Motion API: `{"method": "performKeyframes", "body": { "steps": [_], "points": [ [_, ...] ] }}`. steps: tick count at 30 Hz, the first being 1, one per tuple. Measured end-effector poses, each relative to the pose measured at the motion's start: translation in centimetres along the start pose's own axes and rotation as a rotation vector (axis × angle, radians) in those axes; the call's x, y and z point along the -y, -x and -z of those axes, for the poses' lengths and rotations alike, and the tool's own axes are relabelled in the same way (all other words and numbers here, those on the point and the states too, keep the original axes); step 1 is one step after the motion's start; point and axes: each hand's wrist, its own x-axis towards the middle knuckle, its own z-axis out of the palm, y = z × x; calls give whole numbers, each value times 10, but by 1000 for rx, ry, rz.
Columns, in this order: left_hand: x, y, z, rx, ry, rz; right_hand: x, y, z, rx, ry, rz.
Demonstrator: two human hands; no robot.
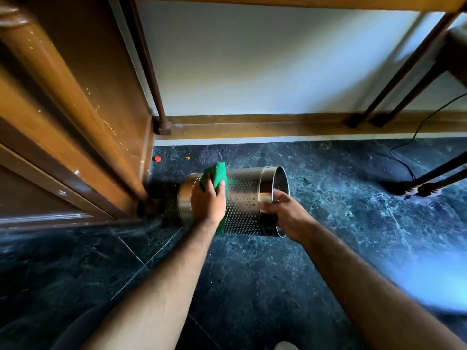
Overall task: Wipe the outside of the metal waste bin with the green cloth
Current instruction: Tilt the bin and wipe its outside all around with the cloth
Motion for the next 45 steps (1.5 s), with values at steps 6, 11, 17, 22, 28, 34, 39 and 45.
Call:
{"method": "performKeyframes", "body": {
  "steps": [6,11,17,22,28,34,39,45],
  "points": [
    [-62,5,6,55,74,-193,-8,8,6,35,281,39],
    [-49,39,7,-88,114,-578,-1,16,13,77,489,47],
    [28,58,3,-171,32,-500,19,13,-7,29,326,96],
    [30,48,11,-241,28,-125,23,1,-25,-108,214,110],
    [-8,-1,28,40,97,179,10,10,-18,72,200,120],
    [-53,22,19,-33,248,-233,22,9,-12,175,372,115],
    [-8,47,1,-43,172,-443,29,-3,-18,30,24,112],
    [32,13,18,-99,-33,66,22,3,-4,96,182,122]
  ]
}}
